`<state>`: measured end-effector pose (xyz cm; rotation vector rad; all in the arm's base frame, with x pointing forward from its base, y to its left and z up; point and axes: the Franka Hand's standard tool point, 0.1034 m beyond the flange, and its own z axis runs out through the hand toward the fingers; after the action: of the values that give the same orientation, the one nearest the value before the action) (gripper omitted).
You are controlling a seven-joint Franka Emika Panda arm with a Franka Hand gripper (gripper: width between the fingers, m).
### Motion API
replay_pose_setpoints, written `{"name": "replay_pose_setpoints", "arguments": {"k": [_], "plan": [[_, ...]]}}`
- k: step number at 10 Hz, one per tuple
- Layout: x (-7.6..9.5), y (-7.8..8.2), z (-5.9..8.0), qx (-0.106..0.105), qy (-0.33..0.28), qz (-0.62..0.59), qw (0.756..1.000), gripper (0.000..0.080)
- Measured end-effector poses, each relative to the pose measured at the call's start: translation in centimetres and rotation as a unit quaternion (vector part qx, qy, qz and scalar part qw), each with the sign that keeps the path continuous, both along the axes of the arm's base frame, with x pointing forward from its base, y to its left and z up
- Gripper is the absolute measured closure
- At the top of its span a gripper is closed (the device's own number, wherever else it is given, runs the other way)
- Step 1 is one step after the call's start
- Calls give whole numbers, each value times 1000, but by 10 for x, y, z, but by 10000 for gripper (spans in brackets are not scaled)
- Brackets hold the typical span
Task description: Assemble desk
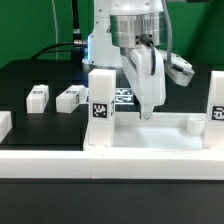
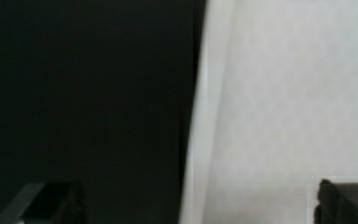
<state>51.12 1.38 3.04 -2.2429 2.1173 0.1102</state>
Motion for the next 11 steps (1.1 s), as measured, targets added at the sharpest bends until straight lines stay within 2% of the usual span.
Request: {"name": "replay_pose_setpoints", "arguments": {"k": [3,6,9,10,11], "plan": [[-12,4,-21,-8,18,3,1000,151],[-14,-3,-24,-10,19,14,1000,151],[-15,-10,-24,-12,19,25,999,552],[-15,-10,-24,-12,18,27,999,552],[-12,-10,-23,-15,12,24,1000,715]]}}
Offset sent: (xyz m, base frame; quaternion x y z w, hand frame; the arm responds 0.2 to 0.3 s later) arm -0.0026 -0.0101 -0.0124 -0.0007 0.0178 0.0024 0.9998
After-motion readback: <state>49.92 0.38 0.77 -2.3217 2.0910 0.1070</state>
